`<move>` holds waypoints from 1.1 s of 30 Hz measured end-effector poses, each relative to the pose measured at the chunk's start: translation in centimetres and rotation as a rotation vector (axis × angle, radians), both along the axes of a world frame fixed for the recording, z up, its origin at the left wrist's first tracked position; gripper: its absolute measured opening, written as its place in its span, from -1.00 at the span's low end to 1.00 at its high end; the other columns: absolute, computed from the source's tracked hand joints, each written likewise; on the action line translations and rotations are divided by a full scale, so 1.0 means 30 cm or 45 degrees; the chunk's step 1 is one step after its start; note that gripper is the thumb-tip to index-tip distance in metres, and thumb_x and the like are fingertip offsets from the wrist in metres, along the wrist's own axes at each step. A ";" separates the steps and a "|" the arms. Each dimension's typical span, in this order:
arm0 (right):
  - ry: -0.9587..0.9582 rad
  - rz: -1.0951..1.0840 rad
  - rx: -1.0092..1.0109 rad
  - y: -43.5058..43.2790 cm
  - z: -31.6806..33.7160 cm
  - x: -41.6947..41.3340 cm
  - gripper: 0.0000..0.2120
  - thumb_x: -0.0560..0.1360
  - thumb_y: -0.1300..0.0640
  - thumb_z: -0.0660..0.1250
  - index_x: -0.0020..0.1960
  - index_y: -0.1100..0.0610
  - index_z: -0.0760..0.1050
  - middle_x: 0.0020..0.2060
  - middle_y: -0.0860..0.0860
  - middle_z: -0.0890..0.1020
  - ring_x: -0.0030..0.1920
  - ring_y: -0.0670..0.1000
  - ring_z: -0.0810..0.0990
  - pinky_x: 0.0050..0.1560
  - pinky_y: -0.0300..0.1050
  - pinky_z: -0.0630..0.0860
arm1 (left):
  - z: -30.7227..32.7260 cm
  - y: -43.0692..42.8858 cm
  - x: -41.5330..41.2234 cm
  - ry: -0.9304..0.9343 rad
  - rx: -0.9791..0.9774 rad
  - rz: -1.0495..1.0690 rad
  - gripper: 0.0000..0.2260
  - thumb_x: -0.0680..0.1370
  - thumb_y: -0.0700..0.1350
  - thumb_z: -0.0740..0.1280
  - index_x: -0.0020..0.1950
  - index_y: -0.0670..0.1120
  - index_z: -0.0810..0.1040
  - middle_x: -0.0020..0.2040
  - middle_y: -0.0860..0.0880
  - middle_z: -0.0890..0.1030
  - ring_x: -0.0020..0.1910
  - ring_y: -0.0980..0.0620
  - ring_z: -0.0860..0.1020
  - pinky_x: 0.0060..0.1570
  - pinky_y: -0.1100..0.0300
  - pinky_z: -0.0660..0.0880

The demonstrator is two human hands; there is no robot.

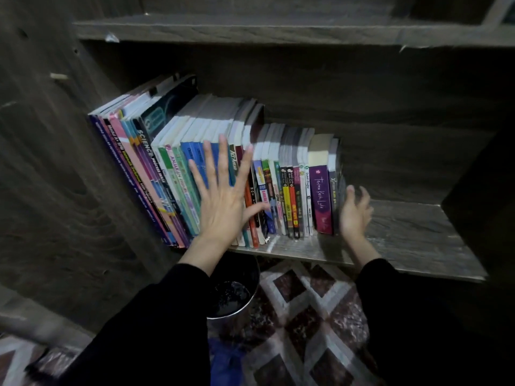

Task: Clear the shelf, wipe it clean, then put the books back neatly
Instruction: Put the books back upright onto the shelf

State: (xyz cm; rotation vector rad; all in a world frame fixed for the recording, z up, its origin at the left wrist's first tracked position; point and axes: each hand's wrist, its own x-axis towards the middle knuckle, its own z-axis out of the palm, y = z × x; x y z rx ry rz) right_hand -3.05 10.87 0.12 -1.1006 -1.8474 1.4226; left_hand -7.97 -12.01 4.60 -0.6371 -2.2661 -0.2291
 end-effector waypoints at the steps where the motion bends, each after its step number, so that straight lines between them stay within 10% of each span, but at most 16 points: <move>1: -0.014 0.087 -0.107 0.049 -0.018 -0.032 -0.48 0.61 -0.14 0.10 0.50 0.05 0.20 0.46 0.20 0.25 0.46 0.19 0.18 0.41 0.01 0.11 | 0.016 0.001 -0.015 0.021 0.042 -0.002 0.06 0.35 0.45 0.27 0.48 0.09 -0.42 0.47 -0.04 -0.49 0.42 -0.08 -0.48 0.35 -0.17 -0.45; 5: -0.082 0.318 -0.470 0.208 -0.147 -0.132 -0.04 0.16 -0.66 0.15 0.38 -0.11 0.37 0.39 0.01 0.42 0.29 0.06 0.45 0.37 0.09 0.31 | 0.045 0.004 -0.057 0.079 0.207 -0.056 -0.20 0.49 0.34 0.23 0.53 -0.01 -0.06 0.52 -0.04 0.00 0.52 -0.11 -0.15 0.41 -0.09 -0.38; 8: -0.164 0.482 -0.442 0.163 -0.116 -0.143 -0.43 0.50 -0.42 0.00 0.21 -0.04 0.46 0.05 -0.01 0.58 0.04 0.02 0.55 0.08 -0.06 0.45 | 0.035 0.014 -0.071 0.141 0.310 -0.132 -0.38 0.54 0.20 0.26 0.47 -0.04 0.10 0.48 -0.03 0.10 0.50 -0.15 -0.01 0.43 -0.06 -0.35; 11: -0.142 0.434 -0.503 0.127 -0.140 -0.179 -0.04 0.17 -0.69 0.00 0.29 -0.07 0.47 0.18 0.10 0.59 0.11 0.14 0.61 0.26 0.19 0.42 | 0.028 0.024 -0.082 0.167 0.353 -0.168 -0.42 0.53 0.15 0.28 0.44 -0.05 0.14 0.46 -0.03 0.13 0.49 -0.16 0.01 0.43 -0.03 -0.39; 14: -0.048 0.421 -0.648 0.115 -0.183 -0.203 -0.16 0.33 -0.56 0.05 0.29 0.05 0.46 0.06 0.15 0.64 -0.03 0.16 0.67 0.17 0.12 0.52 | 0.023 0.031 -0.094 0.201 0.358 -0.169 -0.41 0.51 0.14 0.29 0.42 -0.06 0.16 0.45 -0.03 0.14 0.48 -0.16 0.02 0.42 -0.02 -0.40; 18: -0.059 0.302 -0.663 0.176 -0.278 -0.265 0.16 -0.02 -0.73 0.10 0.38 -0.06 0.40 0.39 0.15 0.40 0.22 0.14 0.52 0.33 0.22 0.38 | 0.020 0.037 -0.102 0.227 0.346 -0.150 -0.40 0.48 0.16 0.30 0.41 -0.05 0.16 0.43 -0.03 0.14 0.47 -0.18 0.03 0.42 -0.03 -0.39; 23: -0.142 0.408 -0.279 0.080 -0.082 -0.142 -0.47 0.65 -0.16 -0.07 0.32 0.16 0.42 0.20 0.21 0.55 0.17 0.21 0.55 0.22 0.09 0.45 | 0.022 0.031 -0.085 0.210 0.289 -0.074 -0.35 0.45 0.11 0.37 0.41 -0.05 0.14 0.43 -0.04 0.12 0.47 -0.19 0.01 0.44 -0.06 -0.34; 29: 0.195 -0.325 -0.188 -0.133 -0.050 0.029 -0.81 0.55 0.35 0.16 0.12 0.28 0.46 0.03 0.17 0.52 0.04 0.09 0.48 -0.11 -0.23 0.27 | 0.030 0.029 -0.063 0.137 0.274 -0.040 -0.37 0.47 0.12 0.35 0.41 -0.03 0.14 0.43 -0.03 0.12 0.49 -0.16 -0.01 0.45 -0.10 -0.28; 33: 0.000 0.317 -0.218 -0.308 -0.088 0.073 -0.80 0.56 0.27 0.20 -0.14 0.06 0.52 -0.11 0.02 0.61 -0.13 0.00 0.50 -0.10 -0.17 0.43 | 0.033 0.018 -0.057 0.099 0.257 -0.046 -0.36 0.48 0.13 0.35 0.42 -0.03 0.12 0.44 -0.03 0.10 0.50 -0.14 -0.03 0.45 -0.11 -0.26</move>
